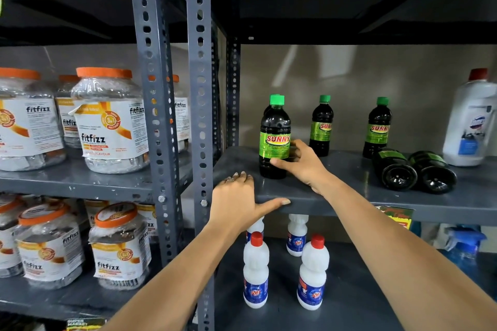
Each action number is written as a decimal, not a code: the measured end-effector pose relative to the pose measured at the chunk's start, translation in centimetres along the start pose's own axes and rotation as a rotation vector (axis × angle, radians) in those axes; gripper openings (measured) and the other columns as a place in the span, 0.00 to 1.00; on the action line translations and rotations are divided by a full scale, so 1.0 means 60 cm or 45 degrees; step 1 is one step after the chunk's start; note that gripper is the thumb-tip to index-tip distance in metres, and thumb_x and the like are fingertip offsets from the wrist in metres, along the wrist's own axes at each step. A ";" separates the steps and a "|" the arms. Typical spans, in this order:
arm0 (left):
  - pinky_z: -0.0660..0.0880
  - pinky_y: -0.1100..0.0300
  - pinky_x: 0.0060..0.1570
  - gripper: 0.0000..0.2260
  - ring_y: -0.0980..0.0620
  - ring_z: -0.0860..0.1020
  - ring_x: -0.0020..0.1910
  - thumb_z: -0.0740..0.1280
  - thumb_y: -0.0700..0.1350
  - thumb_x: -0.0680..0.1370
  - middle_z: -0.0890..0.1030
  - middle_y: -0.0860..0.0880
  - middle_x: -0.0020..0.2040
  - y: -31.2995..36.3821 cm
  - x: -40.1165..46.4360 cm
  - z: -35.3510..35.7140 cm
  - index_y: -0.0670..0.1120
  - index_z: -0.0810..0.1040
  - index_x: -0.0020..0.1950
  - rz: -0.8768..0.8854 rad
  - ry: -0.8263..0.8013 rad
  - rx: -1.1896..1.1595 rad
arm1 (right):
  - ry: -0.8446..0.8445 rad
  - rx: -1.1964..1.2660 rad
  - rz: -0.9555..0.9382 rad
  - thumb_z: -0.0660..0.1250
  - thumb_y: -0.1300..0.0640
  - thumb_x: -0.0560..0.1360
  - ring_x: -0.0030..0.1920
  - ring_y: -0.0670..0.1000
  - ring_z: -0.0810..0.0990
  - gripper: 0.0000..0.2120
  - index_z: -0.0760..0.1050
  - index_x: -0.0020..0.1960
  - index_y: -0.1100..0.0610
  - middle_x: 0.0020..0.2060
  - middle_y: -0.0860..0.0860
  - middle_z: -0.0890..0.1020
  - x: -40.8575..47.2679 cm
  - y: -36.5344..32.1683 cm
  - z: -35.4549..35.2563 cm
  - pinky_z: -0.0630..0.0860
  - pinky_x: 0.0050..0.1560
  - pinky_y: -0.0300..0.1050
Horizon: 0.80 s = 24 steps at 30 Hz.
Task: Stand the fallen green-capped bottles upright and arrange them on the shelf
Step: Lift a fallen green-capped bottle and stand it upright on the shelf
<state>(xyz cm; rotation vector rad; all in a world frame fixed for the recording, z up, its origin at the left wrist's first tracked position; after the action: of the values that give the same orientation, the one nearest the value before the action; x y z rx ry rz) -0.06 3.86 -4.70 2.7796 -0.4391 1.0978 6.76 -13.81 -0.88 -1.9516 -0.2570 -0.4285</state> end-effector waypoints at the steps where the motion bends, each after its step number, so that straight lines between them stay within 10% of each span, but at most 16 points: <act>1: 0.77 0.56 0.40 0.47 0.47 0.82 0.47 0.43 0.81 0.66 0.85 0.46 0.48 0.000 0.001 0.001 0.43 0.83 0.47 0.005 0.018 -0.002 | 0.006 -0.022 0.001 0.80 0.51 0.65 0.60 0.54 0.79 0.31 0.70 0.62 0.53 0.61 0.54 0.80 0.001 0.001 0.001 0.75 0.64 0.54; 15: 0.76 0.57 0.39 0.37 0.49 0.82 0.43 0.52 0.77 0.70 0.85 0.50 0.43 0.003 -0.005 -0.001 0.46 0.84 0.45 0.079 0.139 -0.141 | -0.031 -0.073 0.062 0.78 0.46 0.65 0.59 0.51 0.79 0.33 0.71 0.65 0.55 0.59 0.50 0.81 -0.011 -0.012 0.005 0.74 0.63 0.49; 20: 0.77 0.54 0.52 0.33 0.48 0.82 0.52 0.62 0.72 0.69 0.84 0.48 0.53 0.033 -0.019 0.015 0.46 0.84 0.55 0.340 0.275 -0.243 | 0.561 -0.066 -0.158 0.70 0.43 0.73 0.35 0.46 0.77 0.16 0.79 0.49 0.57 0.35 0.48 0.80 -0.057 -0.050 -0.070 0.72 0.39 0.41; 24: 0.77 0.51 0.52 0.41 0.45 0.81 0.55 0.52 0.76 0.71 0.82 0.46 0.58 0.103 -0.008 0.011 0.44 0.80 0.62 0.512 0.076 -0.116 | 0.828 -0.555 -0.115 0.68 0.48 0.73 0.43 0.54 0.83 0.12 0.83 0.44 0.56 0.40 0.53 0.86 -0.075 -0.051 -0.208 0.72 0.42 0.42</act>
<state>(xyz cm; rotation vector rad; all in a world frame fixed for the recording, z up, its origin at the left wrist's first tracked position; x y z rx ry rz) -1.87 -2.03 -5.49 2.6353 -1.0468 1.1928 -0.74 -23.88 4.38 -2.0971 0.1863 -1.2249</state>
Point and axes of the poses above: each hand's wrist, its own x-axis towards the middle knuckle, its own z-axis out of the palm, y = z × x, the point moved 3 cm from there along x, towards the middle knuckle
